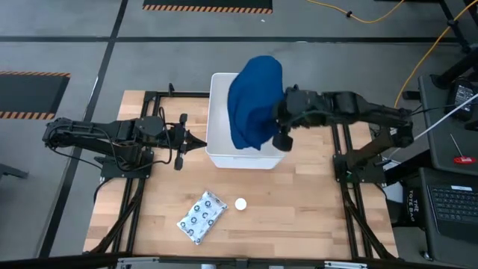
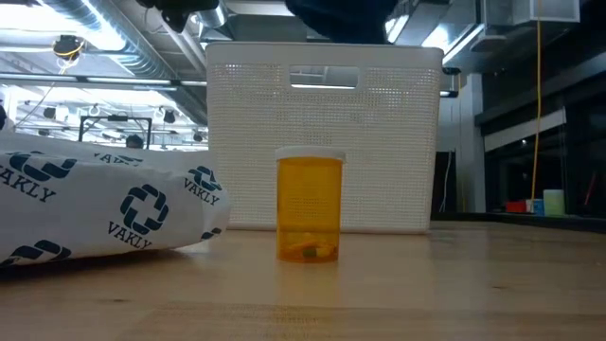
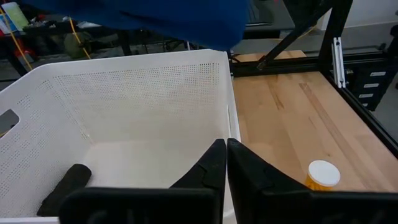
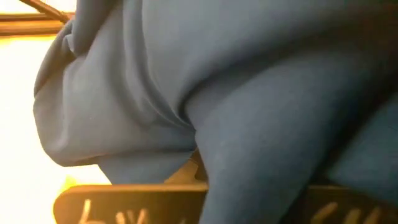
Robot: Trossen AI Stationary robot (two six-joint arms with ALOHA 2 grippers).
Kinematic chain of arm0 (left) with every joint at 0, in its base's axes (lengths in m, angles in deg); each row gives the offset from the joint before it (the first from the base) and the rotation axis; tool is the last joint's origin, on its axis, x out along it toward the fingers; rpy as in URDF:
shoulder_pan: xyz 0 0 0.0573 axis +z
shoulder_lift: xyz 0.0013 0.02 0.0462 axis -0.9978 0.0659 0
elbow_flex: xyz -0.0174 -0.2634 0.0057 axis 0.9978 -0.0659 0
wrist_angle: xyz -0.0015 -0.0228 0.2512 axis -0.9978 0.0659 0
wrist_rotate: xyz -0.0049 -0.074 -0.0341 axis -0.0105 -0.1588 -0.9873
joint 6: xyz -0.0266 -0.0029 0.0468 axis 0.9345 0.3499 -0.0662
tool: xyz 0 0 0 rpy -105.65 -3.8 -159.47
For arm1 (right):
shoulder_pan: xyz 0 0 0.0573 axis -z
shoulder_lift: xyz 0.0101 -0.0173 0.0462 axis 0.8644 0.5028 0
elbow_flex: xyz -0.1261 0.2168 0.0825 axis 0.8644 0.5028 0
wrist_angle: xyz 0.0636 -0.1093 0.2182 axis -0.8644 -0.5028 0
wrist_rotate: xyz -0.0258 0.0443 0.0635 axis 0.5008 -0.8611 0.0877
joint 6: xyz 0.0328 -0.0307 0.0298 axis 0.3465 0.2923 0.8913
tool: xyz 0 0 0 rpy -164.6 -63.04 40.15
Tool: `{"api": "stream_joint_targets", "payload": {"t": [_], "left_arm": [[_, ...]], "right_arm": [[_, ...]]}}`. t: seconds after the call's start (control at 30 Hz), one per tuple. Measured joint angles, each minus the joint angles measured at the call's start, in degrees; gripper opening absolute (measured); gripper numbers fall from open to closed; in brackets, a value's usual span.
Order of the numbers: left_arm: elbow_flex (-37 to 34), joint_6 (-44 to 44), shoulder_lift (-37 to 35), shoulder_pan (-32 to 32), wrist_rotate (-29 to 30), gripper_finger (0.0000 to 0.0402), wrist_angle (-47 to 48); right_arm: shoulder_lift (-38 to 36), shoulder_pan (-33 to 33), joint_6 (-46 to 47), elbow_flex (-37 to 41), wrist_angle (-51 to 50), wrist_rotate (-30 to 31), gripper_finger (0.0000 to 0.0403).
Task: Pick & place medical supplies in basket/bin
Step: Put the blue patient gown into the white bin
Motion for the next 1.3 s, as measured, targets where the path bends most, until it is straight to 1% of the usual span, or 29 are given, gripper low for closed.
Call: {"api": "stream_joint_targets", "payload": {"t": [0.07,0.13,0.37,0.53,0.63,0.73,0.9,1.03,1.3], "left_arm": [[0.0,0.0,0.0,0.0,0.0,0.0006,0.0],[0.0,0.0,0.0,0.0,0.0,0.0006,0.0],[0.0,0.0,0.0,0.0,0.1,0.0007,0.0],[0.0,0.0,0.0,0.0,0.2,0.0011,0.0],[0.0,0.0,0.0,0.0,0.2,0.0013,0.0],[0.0,0.0,0.0,0.0,0.2,0.0011,0.0],[0.0,0.0,0.0,0.0,0.2,0.0007,0.0],[0.0,0.0,0.0,0.0,0.2,0.0007,0.0],[0.0,0.0,0.0,0.0,0.2,0.0013,0.0]], "right_arm": [[0.7,2.6,-2.6,0.0,1.2,-4.0,0.0022],[1.6,4.8,-4.9,0.1,1.5,-6.1,0.0022],[6.9,10.8,-11.6,0.1,1.5,-10.7,0.0022],[10.3,14.1,-13.9,0.2,2.2,-11.7,0.0022],[12.0,15.8,-15.1,0.2,2.1,-14.4,0.0022],[13.3,16.9,-15.2,0.2,2.3,-15.7,0.0022],[16.1,17.8,-15.3,0.2,2.3,-16.2,0.0022],[19.1,18.1,-15.5,0.2,2.3,-18.0,0.0022],[24.7,18.8,-15.5,0.2,2.0,-18.7,0.0026]]}}
